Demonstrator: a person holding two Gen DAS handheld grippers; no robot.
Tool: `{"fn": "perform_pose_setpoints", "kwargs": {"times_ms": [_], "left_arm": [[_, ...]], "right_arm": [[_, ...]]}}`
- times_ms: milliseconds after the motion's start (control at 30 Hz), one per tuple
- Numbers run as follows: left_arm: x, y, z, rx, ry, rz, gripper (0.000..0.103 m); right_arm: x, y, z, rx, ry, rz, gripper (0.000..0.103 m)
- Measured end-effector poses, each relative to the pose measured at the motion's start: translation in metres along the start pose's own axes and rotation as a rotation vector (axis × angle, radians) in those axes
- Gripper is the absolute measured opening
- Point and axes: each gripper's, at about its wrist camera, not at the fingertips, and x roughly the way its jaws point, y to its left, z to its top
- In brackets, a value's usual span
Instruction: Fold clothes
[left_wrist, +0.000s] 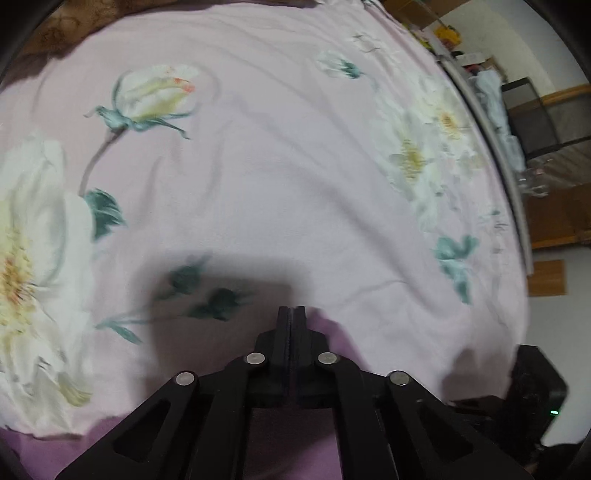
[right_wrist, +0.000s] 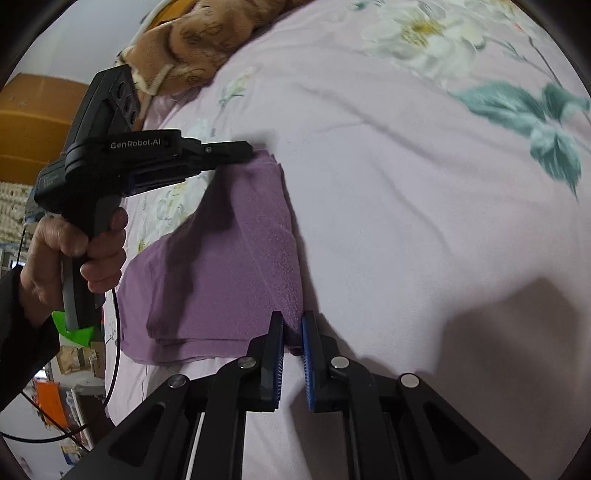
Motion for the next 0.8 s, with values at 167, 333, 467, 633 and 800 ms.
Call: {"fn": "perform_pose_setpoints", "kwargs": {"times_ms": [167,333,467,633,800], "left_arm": [[-0.036,0.026,-0.003,-0.127,-0.094,-0.026,0.004],[-0.099,0.045,-0.046,-0.162,-0.200,-0.038,0.010],[-0.111,0.067,-0.109,-0.273,-0.197,-0.014,0.010],[-0.094,0.098,-0.177,-0.421,-0.145,-0.025,0.010],[-0.065,0.110,-0.185,-0.458,-0.122,-0.086,0.010]], "right_arm": [[-0.009,0.007,0.002,-0.018,0.001,-0.056,0.015],[-0.042,0.028,0.006,-0.088,-0.070,-0.187,0.017],[-0.047,0.052,0.011,-0.165,-0.078,-0.201,0.017],[-0.022,0.086,0.004,-0.233,-0.016,-0.213,0.017],[0.009,0.122,-0.006,-0.268,0.034,-0.198,0.017]]}}
